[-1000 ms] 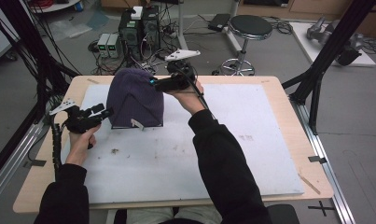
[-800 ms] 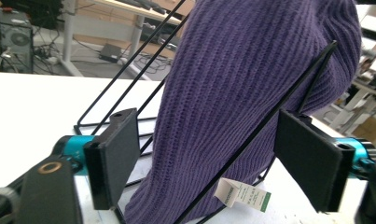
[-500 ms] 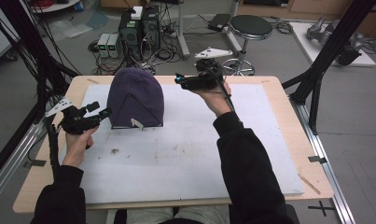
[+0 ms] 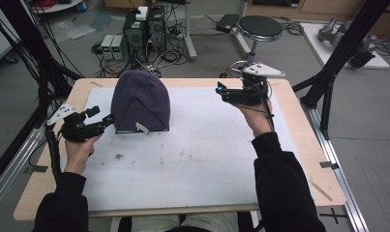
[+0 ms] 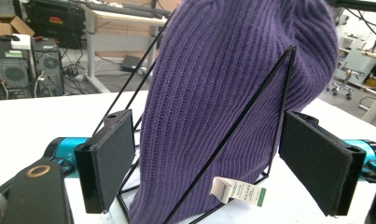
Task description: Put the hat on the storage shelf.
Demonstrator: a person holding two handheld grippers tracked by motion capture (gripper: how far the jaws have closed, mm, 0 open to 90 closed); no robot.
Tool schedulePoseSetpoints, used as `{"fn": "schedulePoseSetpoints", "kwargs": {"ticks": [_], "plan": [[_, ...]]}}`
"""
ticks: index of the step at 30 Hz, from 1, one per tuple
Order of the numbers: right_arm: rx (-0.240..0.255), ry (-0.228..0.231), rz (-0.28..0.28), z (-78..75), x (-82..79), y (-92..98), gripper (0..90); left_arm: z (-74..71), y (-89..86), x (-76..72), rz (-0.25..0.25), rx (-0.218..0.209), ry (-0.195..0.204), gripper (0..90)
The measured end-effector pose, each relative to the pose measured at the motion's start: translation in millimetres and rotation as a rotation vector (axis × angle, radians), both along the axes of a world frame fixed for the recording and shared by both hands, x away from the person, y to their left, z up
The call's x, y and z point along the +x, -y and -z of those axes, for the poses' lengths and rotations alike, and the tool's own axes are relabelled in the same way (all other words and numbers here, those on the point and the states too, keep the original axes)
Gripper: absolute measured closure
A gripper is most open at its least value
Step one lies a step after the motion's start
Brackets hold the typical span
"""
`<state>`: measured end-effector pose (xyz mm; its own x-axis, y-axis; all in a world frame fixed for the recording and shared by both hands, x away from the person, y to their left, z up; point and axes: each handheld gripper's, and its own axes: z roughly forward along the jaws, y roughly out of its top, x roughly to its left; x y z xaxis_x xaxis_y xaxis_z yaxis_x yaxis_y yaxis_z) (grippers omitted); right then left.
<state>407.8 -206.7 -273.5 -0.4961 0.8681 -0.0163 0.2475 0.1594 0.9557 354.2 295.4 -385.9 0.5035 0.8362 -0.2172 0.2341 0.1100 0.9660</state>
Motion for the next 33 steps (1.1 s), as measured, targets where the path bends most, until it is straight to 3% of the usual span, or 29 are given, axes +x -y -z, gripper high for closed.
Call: {"fn": "schedulePoseSetpoints", "kwargs": {"ticks": [4, 9, 15, 20, 22, 31, 32, 33], "plan": [[0.007, 0.000, 0.027, 5.5, -10.0, 15.8, 3.9, -1.5, 1.7, -4.9, -0.033, -0.036, 0.007, 18.6], [0.022, 0.032, 0.040, 14.7, -23.4, 22.8, 3.7, -3.9, 8.9, -13.1, -0.078, -0.031, 0.043, 18.5], [0.064, 0.059, 0.055, 33.6, -35.0, 31.7, 3.4, -7.0, 14.0, -21.3, -0.104, 0.009, 0.070, 18.3], [0.065, 0.057, 0.053, 46.8, -43.4, 38.5, 3.5, -1.9, 16.6, -24.9, -0.116, 0.059, 0.057, 17.1], [0.050, 0.069, 0.058, 52.9, -47.3, 42.6, 3.5, 1.4, 15.7, -27.4, -0.126, 0.053, 0.060, 17.0], [0.090, 0.035, 0.126, 86.5, -55.1, 66.1, 3.5, 15.9, 10.2, -36.8, -0.177, 0.036, 0.066, 17.1], [0.085, 0.015, 0.142, 88.8, -55.0, 67.0, 3.5, 16.9, 9.6, -38.4, -0.181, 0.028, 0.066, 17.2], [0.094, 0.028, 0.144, 91.9, -56.1, 68.6, 3.5, 17.6, 8.9, -40.3, -0.180, 0.008, 0.063, 17.1]]}}
